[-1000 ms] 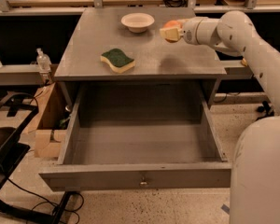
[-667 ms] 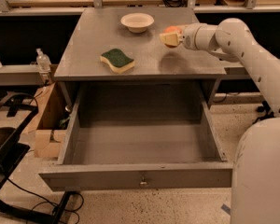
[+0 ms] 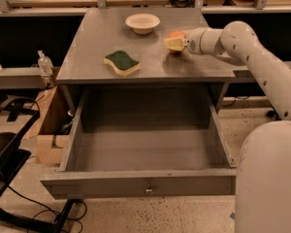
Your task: Pick orange from top drawer and place on counter
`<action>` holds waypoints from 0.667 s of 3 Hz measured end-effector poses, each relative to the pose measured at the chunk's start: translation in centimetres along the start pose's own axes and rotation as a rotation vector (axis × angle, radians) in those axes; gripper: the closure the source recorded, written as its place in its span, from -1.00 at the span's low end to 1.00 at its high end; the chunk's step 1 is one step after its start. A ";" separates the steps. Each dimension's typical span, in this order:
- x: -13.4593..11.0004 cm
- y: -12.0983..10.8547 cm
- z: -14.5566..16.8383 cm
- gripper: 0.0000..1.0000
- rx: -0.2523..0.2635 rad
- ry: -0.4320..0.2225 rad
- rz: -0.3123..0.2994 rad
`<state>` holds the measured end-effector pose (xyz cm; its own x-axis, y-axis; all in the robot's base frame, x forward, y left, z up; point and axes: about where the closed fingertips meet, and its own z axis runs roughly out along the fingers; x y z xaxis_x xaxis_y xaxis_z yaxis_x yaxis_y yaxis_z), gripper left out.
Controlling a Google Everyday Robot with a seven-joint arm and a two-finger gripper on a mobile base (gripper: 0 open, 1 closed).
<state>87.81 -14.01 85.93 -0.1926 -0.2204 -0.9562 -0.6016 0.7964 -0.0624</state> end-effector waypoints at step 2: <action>0.2 0.5 0.6 -0.44 -0.010 0.002 0.002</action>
Offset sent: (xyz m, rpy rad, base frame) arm 0.0005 0.0030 -0.0017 0.0007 0.0022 0.0037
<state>87.92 -13.29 85.55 -0.1954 -0.2205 -0.9556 -0.6088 0.7912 -0.0581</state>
